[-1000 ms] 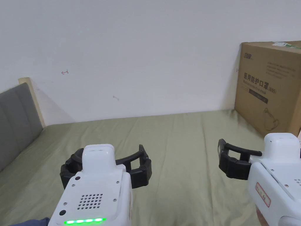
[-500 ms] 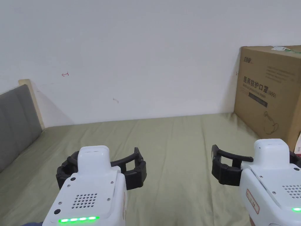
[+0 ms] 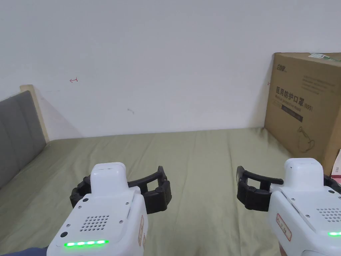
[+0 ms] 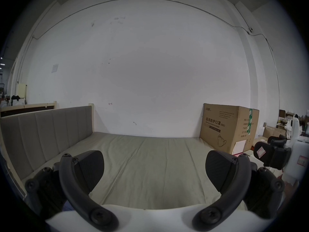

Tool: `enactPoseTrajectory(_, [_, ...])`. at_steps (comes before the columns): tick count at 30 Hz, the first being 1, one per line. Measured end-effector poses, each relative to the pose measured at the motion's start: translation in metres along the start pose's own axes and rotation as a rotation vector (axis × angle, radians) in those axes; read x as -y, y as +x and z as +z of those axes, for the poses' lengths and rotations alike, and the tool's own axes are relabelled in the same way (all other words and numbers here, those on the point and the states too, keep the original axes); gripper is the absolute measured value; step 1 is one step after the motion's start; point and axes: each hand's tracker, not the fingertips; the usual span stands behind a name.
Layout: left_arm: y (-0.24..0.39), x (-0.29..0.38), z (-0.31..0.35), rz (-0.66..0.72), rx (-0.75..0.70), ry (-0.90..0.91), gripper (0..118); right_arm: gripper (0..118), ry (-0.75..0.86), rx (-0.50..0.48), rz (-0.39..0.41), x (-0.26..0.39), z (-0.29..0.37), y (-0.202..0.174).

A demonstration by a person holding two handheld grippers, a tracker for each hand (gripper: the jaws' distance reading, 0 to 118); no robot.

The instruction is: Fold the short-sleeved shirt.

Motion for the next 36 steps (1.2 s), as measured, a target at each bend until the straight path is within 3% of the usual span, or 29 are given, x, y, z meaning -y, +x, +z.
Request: enactPoseTrajectory(36, [0.002, 0.021, -0.016, 0.037, -0.038, -0.15, 118, 118, -0.089, -0.022, 0.03, 0.017, -0.012, -0.008])
